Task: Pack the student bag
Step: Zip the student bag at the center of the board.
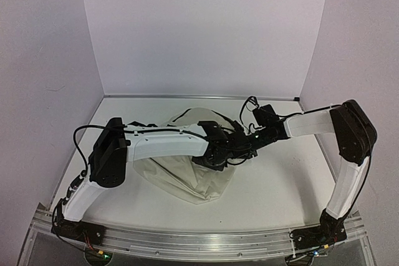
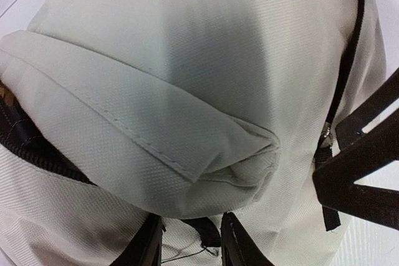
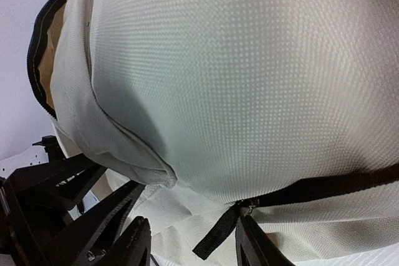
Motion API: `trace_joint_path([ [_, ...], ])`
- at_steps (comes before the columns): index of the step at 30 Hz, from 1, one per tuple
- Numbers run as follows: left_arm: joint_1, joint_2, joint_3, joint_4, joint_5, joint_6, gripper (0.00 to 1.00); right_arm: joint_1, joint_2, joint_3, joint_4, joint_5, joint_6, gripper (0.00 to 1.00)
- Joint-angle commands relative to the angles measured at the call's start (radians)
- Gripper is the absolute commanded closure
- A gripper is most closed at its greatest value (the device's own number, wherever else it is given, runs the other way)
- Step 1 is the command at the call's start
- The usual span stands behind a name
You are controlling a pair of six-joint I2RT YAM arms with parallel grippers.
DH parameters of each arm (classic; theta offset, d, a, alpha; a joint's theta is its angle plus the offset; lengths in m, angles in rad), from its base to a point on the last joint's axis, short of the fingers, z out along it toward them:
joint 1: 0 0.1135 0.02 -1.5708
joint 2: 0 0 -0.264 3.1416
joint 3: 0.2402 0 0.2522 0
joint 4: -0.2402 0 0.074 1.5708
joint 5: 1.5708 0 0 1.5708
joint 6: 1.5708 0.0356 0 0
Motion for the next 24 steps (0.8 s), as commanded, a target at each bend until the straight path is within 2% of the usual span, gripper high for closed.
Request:
trace_joint_path([
  [1,0.011,0.011,0.039,-0.120,-0.115,-0.051,0.71,0.008,0.001,-0.008,0.025,0.014,0.006,0.53],
  [4,0.012,-0.009,0.015,-0.107,-0.129,-0.062,0.79,0.008,0.000,-0.008,0.025,0.013,0.004,0.53],
  [9,0.012,-0.026,-0.002,-0.080,-0.124,-0.047,0.86,0.008,0.004,-0.008,0.025,0.013,0.004,0.52],
  [11,0.011,-0.022,-0.010,-0.045,-0.108,-0.023,0.84,0.007,0.004,-0.008,0.026,0.013,0.004,0.52],
  [14,0.011,-0.006,-0.013,0.006,-0.071,0.009,0.74,0.008,0.003,-0.008,0.026,0.012,0.004,0.52],
  [18,0.011,0.032,0.020,-0.021,-0.069,0.001,0.65,0.007,0.002,-0.011,0.026,0.011,0.002,0.51],
  [20,0.011,0.039,0.027,-0.042,-0.087,-0.013,0.67,0.008,0.002,-0.011,0.026,0.010,0.003,0.51],
  [24,0.013,0.032,0.027,-0.085,-0.139,-0.038,0.78,0.007,0.005,-0.010,0.026,0.007,0.006,0.51],
])
